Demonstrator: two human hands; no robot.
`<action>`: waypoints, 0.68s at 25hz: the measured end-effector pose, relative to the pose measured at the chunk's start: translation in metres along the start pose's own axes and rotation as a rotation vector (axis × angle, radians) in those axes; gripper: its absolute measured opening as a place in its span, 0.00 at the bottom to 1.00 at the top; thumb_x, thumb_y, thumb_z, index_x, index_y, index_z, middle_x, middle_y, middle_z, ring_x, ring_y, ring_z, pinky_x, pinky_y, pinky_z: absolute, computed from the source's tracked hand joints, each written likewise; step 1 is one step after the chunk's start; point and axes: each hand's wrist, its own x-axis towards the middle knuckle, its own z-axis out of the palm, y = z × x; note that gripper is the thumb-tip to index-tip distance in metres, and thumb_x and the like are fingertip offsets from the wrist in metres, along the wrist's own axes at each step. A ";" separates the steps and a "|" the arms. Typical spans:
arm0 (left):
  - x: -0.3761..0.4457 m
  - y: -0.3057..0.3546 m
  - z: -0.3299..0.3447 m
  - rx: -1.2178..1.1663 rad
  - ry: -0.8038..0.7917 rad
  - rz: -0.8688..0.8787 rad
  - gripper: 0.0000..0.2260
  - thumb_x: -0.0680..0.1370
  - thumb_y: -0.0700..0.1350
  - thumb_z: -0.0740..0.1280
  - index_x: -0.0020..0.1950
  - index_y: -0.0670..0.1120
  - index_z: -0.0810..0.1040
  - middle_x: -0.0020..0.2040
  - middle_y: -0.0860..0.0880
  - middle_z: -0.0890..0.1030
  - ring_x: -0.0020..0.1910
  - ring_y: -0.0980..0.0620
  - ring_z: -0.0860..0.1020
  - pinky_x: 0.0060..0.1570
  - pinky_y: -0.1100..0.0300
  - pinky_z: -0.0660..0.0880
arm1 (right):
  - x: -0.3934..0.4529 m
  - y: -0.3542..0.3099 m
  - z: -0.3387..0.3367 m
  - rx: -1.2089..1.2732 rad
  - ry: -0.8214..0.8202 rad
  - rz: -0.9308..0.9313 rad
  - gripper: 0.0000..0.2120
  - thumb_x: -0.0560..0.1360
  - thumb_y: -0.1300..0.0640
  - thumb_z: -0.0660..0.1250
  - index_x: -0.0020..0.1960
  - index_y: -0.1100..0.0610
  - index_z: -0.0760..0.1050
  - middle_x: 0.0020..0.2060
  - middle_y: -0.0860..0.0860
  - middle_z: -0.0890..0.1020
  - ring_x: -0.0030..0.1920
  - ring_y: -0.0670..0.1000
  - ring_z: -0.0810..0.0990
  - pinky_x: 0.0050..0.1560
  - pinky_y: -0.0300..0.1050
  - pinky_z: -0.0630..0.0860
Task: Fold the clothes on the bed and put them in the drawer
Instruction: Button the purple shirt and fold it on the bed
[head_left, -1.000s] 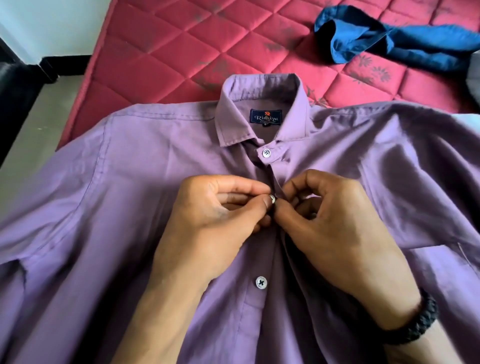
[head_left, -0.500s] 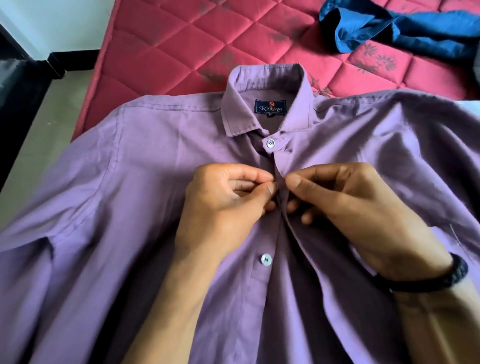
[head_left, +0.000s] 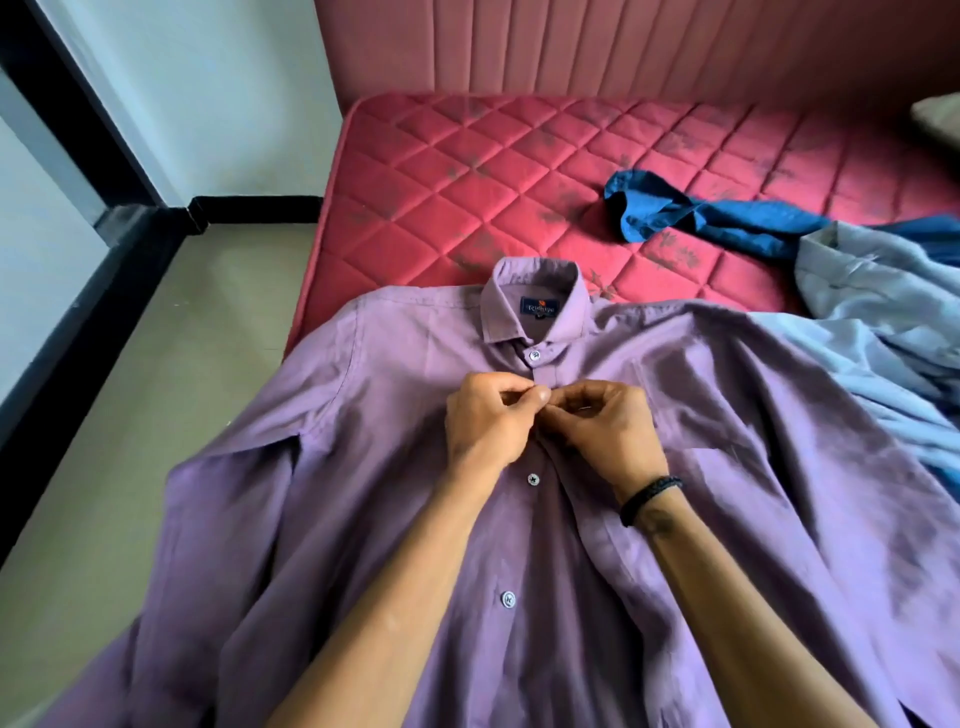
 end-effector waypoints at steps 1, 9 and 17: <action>0.000 -0.005 0.001 -0.044 0.013 0.005 0.12 0.69 0.58 0.72 0.46 0.52 0.87 0.37 0.52 0.87 0.38 0.51 0.85 0.45 0.49 0.83 | -0.001 -0.001 0.000 0.030 -0.006 0.024 0.08 0.68 0.51 0.82 0.42 0.54 0.86 0.37 0.49 0.88 0.39 0.47 0.86 0.45 0.47 0.82; -0.005 -0.024 0.009 -0.039 0.109 0.121 0.14 0.72 0.52 0.70 0.57 0.55 0.85 0.48 0.53 0.88 0.47 0.55 0.86 0.52 0.50 0.82 | 0.005 -0.022 0.006 -0.024 -0.080 0.154 0.15 0.76 0.68 0.68 0.34 0.55 0.82 0.26 0.49 0.80 0.27 0.44 0.74 0.27 0.35 0.70; -0.019 -0.013 0.006 0.088 0.299 0.329 0.06 0.75 0.45 0.73 0.52 0.49 0.82 0.42 0.51 0.84 0.40 0.50 0.82 0.44 0.51 0.80 | -0.008 -0.046 -0.014 -0.317 -0.083 0.093 0.11 0.77 0.56 0.71 0.36 0.55 0.79 0.31 0.56 0.80 0.29 0.47 0.76 0.33 0.41 0.74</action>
